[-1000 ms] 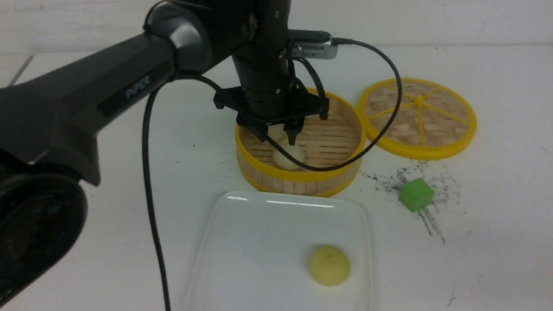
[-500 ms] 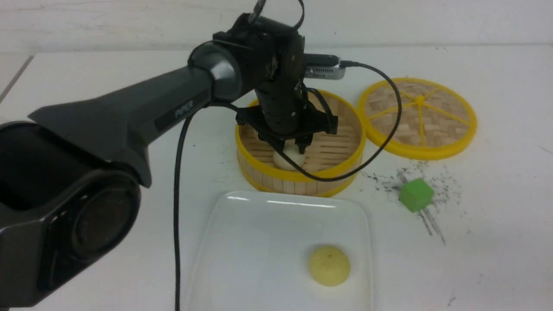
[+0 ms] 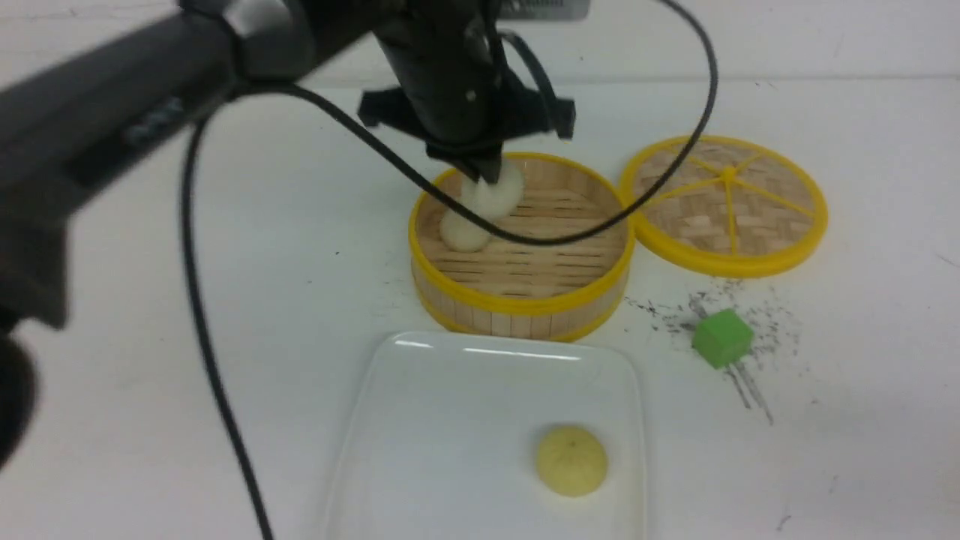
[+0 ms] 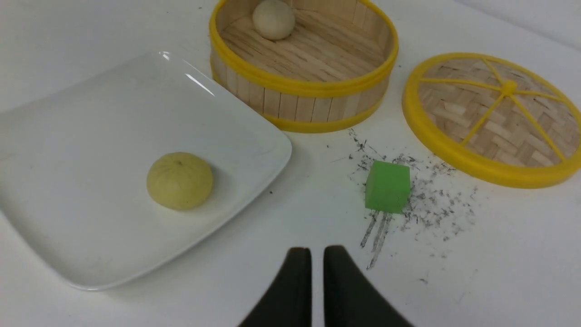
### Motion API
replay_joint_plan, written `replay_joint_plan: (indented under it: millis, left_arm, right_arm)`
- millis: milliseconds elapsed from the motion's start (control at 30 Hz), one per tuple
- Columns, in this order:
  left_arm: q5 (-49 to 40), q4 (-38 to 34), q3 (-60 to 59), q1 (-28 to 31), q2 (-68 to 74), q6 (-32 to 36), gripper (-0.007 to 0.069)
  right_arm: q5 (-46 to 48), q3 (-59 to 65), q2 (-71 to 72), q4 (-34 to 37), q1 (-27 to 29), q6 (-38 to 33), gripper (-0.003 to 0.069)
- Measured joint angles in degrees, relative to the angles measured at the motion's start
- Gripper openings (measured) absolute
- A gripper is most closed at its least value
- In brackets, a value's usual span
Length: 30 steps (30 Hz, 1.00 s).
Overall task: Put the steamed buns into the plate on the white tablecloth.
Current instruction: 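Carry the bun from the bamboo steamer to the plate with the left gripper, then reach into the bamboo steamer and grasp a bun with the left gripper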
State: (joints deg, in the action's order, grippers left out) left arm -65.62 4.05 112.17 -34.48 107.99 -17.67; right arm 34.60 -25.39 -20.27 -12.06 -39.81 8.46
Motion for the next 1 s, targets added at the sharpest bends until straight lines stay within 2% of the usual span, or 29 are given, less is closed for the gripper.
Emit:
replay_joint_plan:
  millis: [67,233,300,400,467,600,833,900,933,967,1000]
  left_arm:
    - [-4.00,0.05,-0.19,0.00,-5.01,1.78,0.0023]
    - [-5.24,-1.17,-8.48,0.00,-12.03,2.77,0.0024]
    - [-5.24,-3.32,-17.89,0.00,-13.09,2.77,0.0024]
    - [-4.26,-5.65,-25.19,0.00,-12.70,2.77,0.0027]
    - [1.81,-8.47,-33.37,0.00,-11.74,2.90,0.0033]
    - [9.22,-8.62,-39.61,0.00,-9.97,2.92,0.0053]
    - [14.52,-9.24,-40.59,0.00,-7.81,2.96,0.0189]
    - [15.18,-9.43,-39.46,0.00,-7.77,2.96,0.0291]
    - [15.11,-9.43,-39.46,0.00,-7.77,2.96,0.0299]
    - [14.72,-9.43,-37.37,0.07,-7.77,2.96,0.0351]
    - [14.45,-9.43,-36.00,0.12,-7.77,2.96,0.0368]
  right_arm:
    - [0.00,0.00,0.00,0.00,0.00,0.00,0.0072]
    - [0.00,0.00,0.00,0.00,0.00,0.00,0.0076]
    - [0.00,0.00,0.00,0.00,0.00,0.00,0.0078]
    - [0.00,0.00,0.00,0.00,0.00,0.00,0.0080]
    - [0.00,0.00,0.00,0.00,0.00,0.00,0.0083]
    - [0.00,0.00,0.00,0.00,0.00,0.00,0.0090]
    - [0.06,0.92,0.00,0.00,0.00,0.00,0.0096]
    - [-0.01,1.09,0.00,0.00,0.00,0.00,0.0099]
    - [-0.01,1.09,0.00,0.00,0.00,0.00,0.0099]
    - [-0.01,1.09,0.00,0.00,0.00,0.00,0.0100]
    - [-0.01,1.09,0.00,0.00,0.00,0.00,0.0101]
